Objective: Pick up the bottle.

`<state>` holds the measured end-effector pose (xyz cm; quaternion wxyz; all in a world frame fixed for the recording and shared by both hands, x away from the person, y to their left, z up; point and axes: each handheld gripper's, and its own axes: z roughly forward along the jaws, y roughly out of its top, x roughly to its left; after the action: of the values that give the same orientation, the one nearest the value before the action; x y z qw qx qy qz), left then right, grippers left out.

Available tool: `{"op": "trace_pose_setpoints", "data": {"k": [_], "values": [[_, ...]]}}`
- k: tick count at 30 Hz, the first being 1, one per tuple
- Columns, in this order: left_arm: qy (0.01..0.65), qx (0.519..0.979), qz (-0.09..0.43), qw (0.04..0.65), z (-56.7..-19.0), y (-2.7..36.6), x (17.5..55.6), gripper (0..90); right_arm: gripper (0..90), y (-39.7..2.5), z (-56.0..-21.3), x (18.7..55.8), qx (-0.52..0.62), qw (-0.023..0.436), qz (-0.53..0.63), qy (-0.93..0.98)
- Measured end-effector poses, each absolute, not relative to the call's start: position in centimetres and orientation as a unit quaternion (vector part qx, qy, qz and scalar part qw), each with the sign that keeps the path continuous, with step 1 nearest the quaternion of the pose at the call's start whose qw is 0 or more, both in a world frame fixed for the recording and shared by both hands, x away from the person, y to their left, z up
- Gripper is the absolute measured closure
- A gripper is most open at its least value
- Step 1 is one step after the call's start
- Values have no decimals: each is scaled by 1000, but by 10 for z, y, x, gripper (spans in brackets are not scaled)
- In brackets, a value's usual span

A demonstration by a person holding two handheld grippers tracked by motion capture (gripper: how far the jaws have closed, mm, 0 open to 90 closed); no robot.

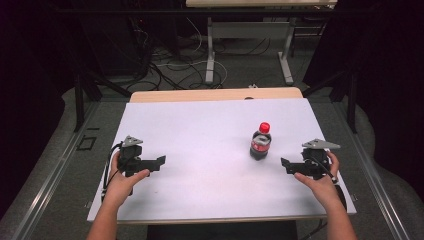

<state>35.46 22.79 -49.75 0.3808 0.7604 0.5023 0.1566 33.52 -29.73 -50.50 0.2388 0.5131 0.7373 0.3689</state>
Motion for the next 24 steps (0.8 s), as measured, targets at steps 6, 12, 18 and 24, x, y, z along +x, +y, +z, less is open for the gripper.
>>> {"op": "trace_pose_setpoints", "data": {"k": [6,12,18,24], "values": [[500,766,153,375,-495,224,355,17,113,-293,-502,335,499,233,376,745],[496,766,154,379,-491,222,356,18,150,-286,-497,338,482,230,379,756],[500,763,154,380,-490,226,350,18,153,-277,-490,343,462,230,387,764],[503,759,155,382,-488,229,345,18,157,-267,-485,355,443,228,394,772]]}}
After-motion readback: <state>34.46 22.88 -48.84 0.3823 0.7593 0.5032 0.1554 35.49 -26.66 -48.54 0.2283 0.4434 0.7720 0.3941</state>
